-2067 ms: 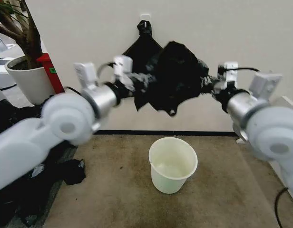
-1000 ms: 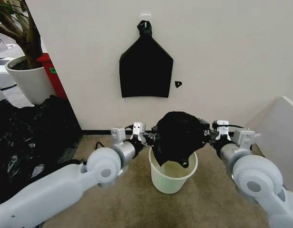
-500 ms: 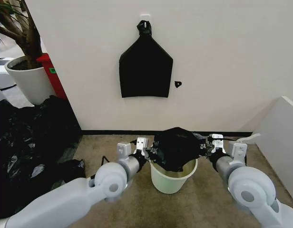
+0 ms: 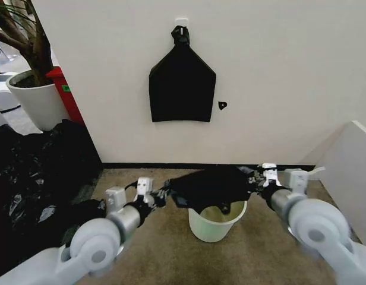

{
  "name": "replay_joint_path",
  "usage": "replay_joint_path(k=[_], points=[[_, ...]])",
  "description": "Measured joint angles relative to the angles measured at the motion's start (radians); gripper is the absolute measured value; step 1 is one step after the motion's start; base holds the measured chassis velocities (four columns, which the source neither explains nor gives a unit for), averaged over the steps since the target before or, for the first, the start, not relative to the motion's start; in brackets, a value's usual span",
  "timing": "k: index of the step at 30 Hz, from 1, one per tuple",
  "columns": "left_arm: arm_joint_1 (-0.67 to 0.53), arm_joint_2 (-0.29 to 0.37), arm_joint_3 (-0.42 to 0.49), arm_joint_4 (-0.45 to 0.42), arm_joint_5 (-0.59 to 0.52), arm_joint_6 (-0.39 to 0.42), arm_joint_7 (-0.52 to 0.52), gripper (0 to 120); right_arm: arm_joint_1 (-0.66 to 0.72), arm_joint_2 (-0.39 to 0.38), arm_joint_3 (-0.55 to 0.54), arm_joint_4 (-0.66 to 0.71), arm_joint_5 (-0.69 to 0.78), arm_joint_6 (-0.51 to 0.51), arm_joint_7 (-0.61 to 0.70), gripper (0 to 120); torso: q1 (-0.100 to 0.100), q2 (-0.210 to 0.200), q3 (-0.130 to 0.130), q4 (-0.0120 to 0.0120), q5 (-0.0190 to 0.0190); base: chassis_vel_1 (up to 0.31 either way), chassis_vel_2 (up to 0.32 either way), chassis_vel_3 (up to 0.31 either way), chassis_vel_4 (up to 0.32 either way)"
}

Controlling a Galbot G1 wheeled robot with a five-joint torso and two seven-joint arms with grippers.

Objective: Place the garbage bag over the trash bin.

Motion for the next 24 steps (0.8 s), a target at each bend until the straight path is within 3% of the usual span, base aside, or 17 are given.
replay_joint_path(k=[5, 17, 24], points=[[-0.070, -0.065, 0.073, 0.070, 0.029, -0.001, 0.003, 0, -0.001, -0.010, 0.012, -0.049, -0.058, 0.000, -0.072, 0, 0.000, 0.000, 0.000, -0.0009, -0.0002, 0.000, 0.000, 0.000, 0.000], [-0.188, -0.129, 0.244, 0.150, 0.032, -0.004, -0.005, 0, -0.070, -0.044, 0.062, -0.071, -0.086, 0.000, -0.078, 0, 0.000, 0.000, 0.000, -0.0005, -0.0001, 0.000, 0.000, 0.000, 0.000], [-0.159, -0.122, 0.249, 0.145, 0.045, -0.006, -0.004, 0, -0.142, -0.050, 0.082, -0.070, -0.095, 0.000, -0.086, 0, 0.000, 0.000, 0.000, -0.0007, -0.0002, 0.000, 0.000, 0.000, 0.000]])
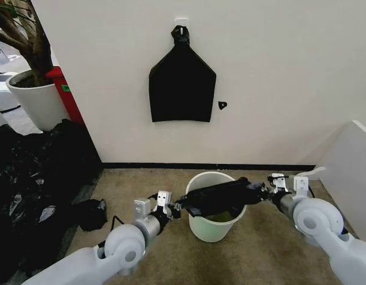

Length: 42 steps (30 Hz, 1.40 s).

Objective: Place the garbage bag over the trash bin.

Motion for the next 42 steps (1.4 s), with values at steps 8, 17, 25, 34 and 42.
replay_joint_path(k=[8, 17, 25, 34, 42], points=[[0.140, 0.106, -0.142, -0.134, 0.015, 0.002, 0.010, 0, -0.028, -0.010, 0.010, 0.048, 0.026, 0.000, 0.024, 0, 0.000, 0.000, 0.000, -0.0002, -0.0001, 0.000, 0.000, 0.000, 0.000], [0.172, 0.173, -0.232, -0.245, 0.022, 0.002, 0.033, 0, 0.065, -0.028, -0.002, 0.140, 0.172, 0.001, 0.154, 0, 0.000, 0.000, 0.000, 0.0003, -0.0002, 0.000, 0.000, 0.000, 0.000], [0.220, 0.181, -0.222, -0.295, 0.037, 0.007, 0.035, 0, -0.022, -0.047, 0.016, 0.213, 0.180, 0.001, 0.183, 0, 0.000, 0.000, 0.000, 0.0003, 0.0001, 0.000, 0.000, 0.000, 0.000], [0.185, 0.154, -0.135, -0.231, 0.049, 0.011, 0.037, 0, -0.132, -0.002, 0.045, 0.180, 0.095, 0.001, 0.158, 0, 0.000, 0.000, 0.000, 0.0000, 0.0001, 0.000, 0.000, 0.000, 0.000], [0.173, 0.134, -0.013, -0.167, 0.086, 0.012, 0.045, 0, -0.197, 0.027, 0.059, 0.138, 0.045, 0.001, 0.122, 0, 0.000, 0.000, 0.000, 0.0001, 0.0000, 0.000, 0.000, 0.000, 0.000]])
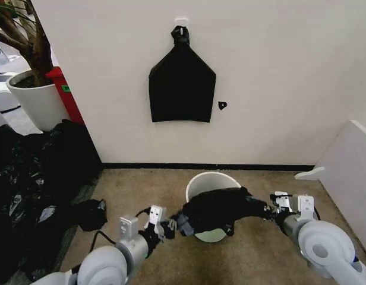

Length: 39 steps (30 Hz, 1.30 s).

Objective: Place the garbage bag over the trash bin.

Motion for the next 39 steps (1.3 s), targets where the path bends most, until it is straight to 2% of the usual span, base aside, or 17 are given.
replay_joint_path(k=[6, 17, 27, 39], points=[[-0.033, -0.027, 0.056, 0.050, 0.020, -0.003, 0.006, 0, -0.017, 0.054, -0.021, -0.043, -0.048, 0.000, -0.033, 0, 0.000, 0.000, 0.000, 0.0000, 0.0002, 0.000, 0.000, 0.000, 0.000], [-0.126, -0.079, 0.091, 0.155, 0.048, -0.011, 0.025, 0, 0.074, 0.131, -0.054, -0.190, -0.132, 0.004, -0.124, 0, 0.000, 0.000, 0.000, 0.0001, 0.0001, 0.000, 0.000, 0.000, 0.000], [-0.120, -0.091, 0.100, 0.179, 0.086, -0.019, 0.040, 0, 0.084, 0.163, -0.059, -0.229, -0.224, 0.058, -0.190, 0, 0.000, 0.000, 0.000, 0.0001, 0.0001, 0.000, 0.000, 0.000, 0.000], [-0.161, -0.111, 0.075, 0.221, 0.075, -0.023, 0.061, 0, 0.180, 0.171, -0.084, -0.320, -0.234, 0.054, -0.235, 0, 0.000, 0.000, 0.000, 0.0000, 0.0001, 0.000, 0.000, 0.000, 0.000]])
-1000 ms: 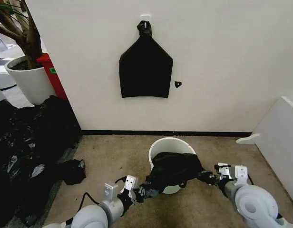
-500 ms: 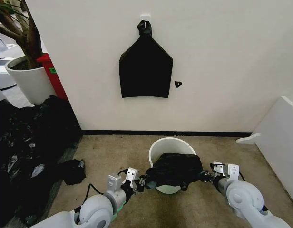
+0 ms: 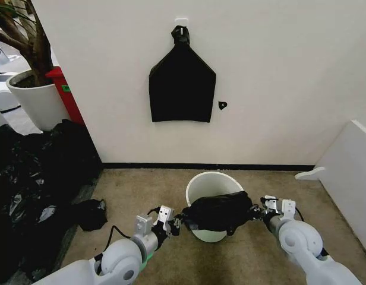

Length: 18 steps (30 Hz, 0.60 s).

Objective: Place the garbage bag over the trash bin.

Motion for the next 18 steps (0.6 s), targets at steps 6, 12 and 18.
replay_joint_path(k=[6, 12, 18], points=[[-0.018, -0.026, -0.017, 0.025, -0.011, -0.005, 0.001, 0, 0.031, 0.006, -0.002, -0.033, -0.003, 0.017, -0.018, 0, 0.000, 0.000, 0.000, 0.0000, -0.0001, 0.000, 0.000, 0.000, 0.000], [-0.024, -0.040, -0.025, 0.047, -0.014, -0.010, 0.002, 0, 0.038, 0.018, -0.008, -0.066, -0.031, 0.029, -0.055, 0, 0.000, 0.000, 0.000, 0.0000, -0.0001, 0.000, 0.000, 0.000, 0.000], [-0.006, -0.052, -0.054, 0.067, -0.014, -0.017, 0.008, 0, 0.031, 0.035, -0.009, -0.096, -0.081, 0.069, -0.118, 0, 0.000, 0.000, 0.000, 0.0000, -0.0001, 0.000, 0.000, 0.000, 0.000]])
